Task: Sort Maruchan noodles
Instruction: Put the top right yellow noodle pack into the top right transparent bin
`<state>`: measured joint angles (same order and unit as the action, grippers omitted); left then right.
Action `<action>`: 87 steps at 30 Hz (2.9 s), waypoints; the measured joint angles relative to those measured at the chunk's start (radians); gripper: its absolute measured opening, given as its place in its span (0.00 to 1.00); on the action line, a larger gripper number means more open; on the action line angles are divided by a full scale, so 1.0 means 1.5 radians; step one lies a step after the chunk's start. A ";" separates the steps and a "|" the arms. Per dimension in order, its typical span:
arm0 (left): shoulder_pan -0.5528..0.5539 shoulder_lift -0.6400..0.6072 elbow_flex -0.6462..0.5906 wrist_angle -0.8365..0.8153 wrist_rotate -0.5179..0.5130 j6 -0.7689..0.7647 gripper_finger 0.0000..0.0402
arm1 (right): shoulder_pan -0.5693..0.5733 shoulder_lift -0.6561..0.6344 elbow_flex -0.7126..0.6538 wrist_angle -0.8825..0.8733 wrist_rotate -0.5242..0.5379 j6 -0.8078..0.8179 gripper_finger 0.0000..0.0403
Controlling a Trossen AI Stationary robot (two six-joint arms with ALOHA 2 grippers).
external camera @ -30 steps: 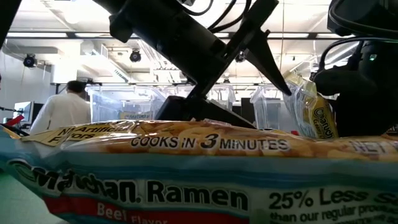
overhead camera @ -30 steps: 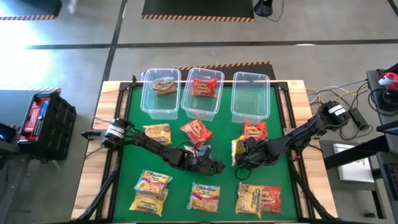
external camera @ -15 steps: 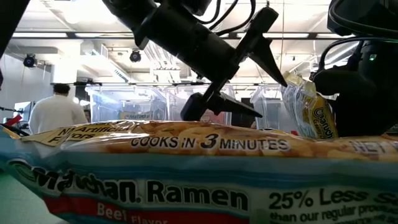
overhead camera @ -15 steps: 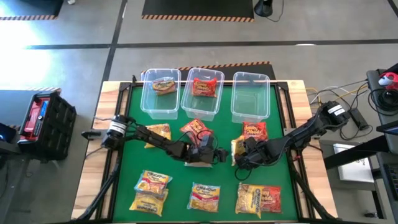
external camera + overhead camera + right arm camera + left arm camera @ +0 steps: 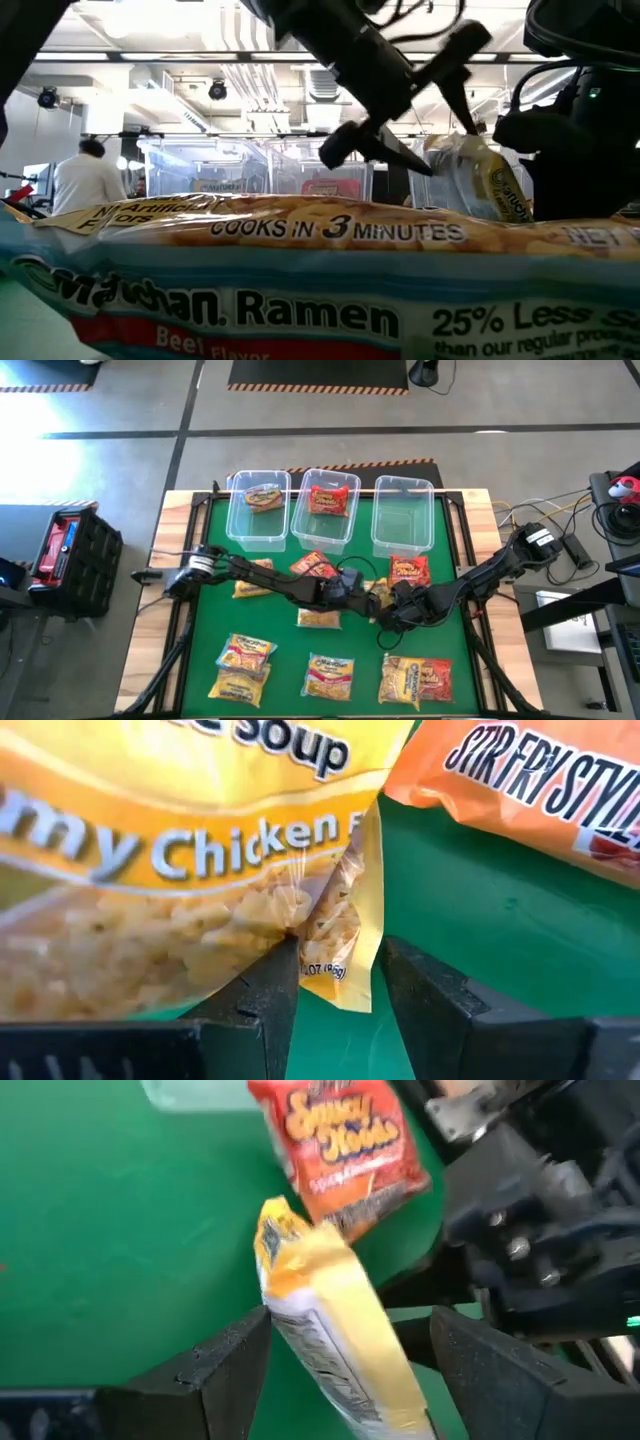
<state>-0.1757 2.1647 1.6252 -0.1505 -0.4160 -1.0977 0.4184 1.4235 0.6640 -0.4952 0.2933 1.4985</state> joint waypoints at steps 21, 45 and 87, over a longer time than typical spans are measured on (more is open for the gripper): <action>0.003 0.031 0.033 -0.069 0.040 -0.054 0.64 | 0.007 0.002 -0.005 0.003 0.057 -0.088 0.34; 0.006 0.029 0.033 -0.074 0.098 0.037 0.29 | 0.029 -0.016 0.021 -0.010 -0.065 -0.278 0.34; 0.009 -0.093 0.032 -0.126 0.396 0.354 0.29 | 0.026 -0.315 0.033 0.075 -0.109 -0.420 0.67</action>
<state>-0.1627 2.0249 1.6726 -0.3390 0.1785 -0.5660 0.4580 0.9512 0.7128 -0.3827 0.1302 0.8692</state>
